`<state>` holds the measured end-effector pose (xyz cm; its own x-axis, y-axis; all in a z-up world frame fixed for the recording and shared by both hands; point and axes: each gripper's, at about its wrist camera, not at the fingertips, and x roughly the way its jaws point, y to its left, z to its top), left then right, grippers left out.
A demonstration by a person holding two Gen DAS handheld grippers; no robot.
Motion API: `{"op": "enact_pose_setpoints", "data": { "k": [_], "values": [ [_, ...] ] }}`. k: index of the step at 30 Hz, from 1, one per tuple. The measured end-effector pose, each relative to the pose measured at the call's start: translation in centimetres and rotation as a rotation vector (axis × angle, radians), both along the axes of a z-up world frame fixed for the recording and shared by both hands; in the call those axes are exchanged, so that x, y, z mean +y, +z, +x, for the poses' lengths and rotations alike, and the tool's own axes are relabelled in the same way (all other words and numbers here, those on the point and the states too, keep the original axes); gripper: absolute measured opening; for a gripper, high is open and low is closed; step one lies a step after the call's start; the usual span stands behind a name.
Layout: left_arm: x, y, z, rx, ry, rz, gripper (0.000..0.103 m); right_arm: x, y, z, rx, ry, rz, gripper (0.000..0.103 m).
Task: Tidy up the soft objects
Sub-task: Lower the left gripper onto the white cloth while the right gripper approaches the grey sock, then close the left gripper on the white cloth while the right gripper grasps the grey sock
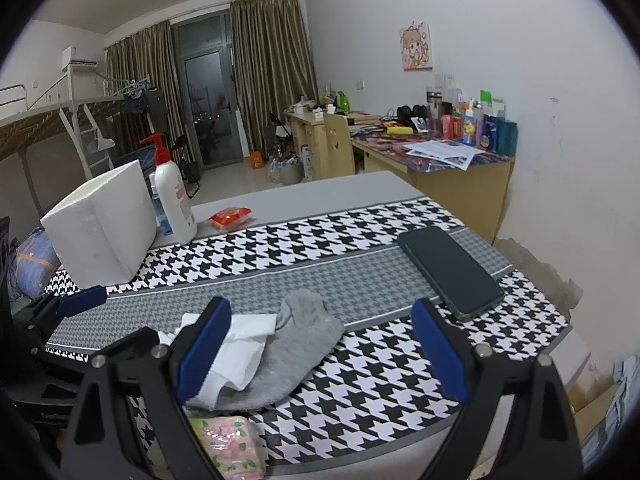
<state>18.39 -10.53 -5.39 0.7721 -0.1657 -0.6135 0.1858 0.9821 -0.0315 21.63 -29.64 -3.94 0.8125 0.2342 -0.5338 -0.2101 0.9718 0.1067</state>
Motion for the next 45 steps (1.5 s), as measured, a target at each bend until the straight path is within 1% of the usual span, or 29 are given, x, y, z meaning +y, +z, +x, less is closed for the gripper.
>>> {"op": "enact_pose_setpoints", "data": {
  "k": [6, 11, 17, 22, 23, 27, 30, 33, 35, 38, 39, 41, 43, 45],
  "values": [
    [-0.3, -1.5, 1.3, 0.058, -0.015, 0.002, 0.1, -0.2, -1.0, 0.8, 0.033, 0.006, -0.001, 0.094],
    [-0.7, -2.3, 1.9, 0.089, -0.023, 0.001, 0.096, -0.2, -1.5, 1.4, 0.051, 0.012, -0.001, 0.094],
    [-1.0, -3.4, 2.6, 0.129, -0.029, 0.018, 0.088, -0.3, -2.0, 1.9, 0.069, 0.012, 0.003, 0.094],
    [-0.9, -4.6, 3.3, 0.196, -0.031, 0.014, 0.075, -0.2, -2.3, 2.2, 0.08, 0.019, -0.003, 0.094],
    [-1.0, -4.8, 3.4, 0.21, -0.033, 0.012, 0.074, -0.2, -2.3, 2.3, 0.081, 0.016, -0.001, 0.094],
    [-1.2, -5.5, 3.5, 0.235, -0.028, 0.037, 0.065, -0.4, -2.6, 2.6, 0.093, 0.012, 0.011, 0.094],
    [-1.3, -5.7, 3.5, 0.229, -0.024, 0.058, 0.06, -0.3, -2.8, 2.8, 0.101, 0.014, 0.009, 0.094],
    [-1.4, -5.7, 3.4, 0.216, -0.015, 0.082, 0.051, -0.2, -3.1, 2.9, 0.11, 0.019, 0.007, 0.094],
    [-1.3, -5.7, 3.6, 0.215, -0.013, 0.083, 0.046, -0.2, -3.3, 3.0, 0.117, 0.023, 0.004, 0.094],
    [-1.5, -5.6, 3.6, 0.208, -0.022, 0.091, 0.03, 0.0, -3.4, 3.2, 0.125, 0.028, 0.002, 0.094],
    [-1.5, -5.6, 3.6, 0.207, -0.022, 0.091, 0.022, 0.1, -3.4, 3.3, 0.126, 0.032, 0.001, 0.094],
    [-1.4, -5.6, 3.7, 0.208, -0.024, 0.084, 0.018, 0.2, -3.6, 3.3, 0.131, 0.037, -0.004, 0.094],
    [-1.1, -5.5, 3.8, 0.211, -0.035, 0.056, 0.013, 0.5, -3.7, 3.5, 0.139, 0.045, -0.007, 0.094],
    [-0.9, -5.5, 3.8, 0.214, -0.045, 0.028, 0.012, 0.7, -4.0, 3.8, 0.151, 0.051, -0.01, 0.094]
  ]
}}
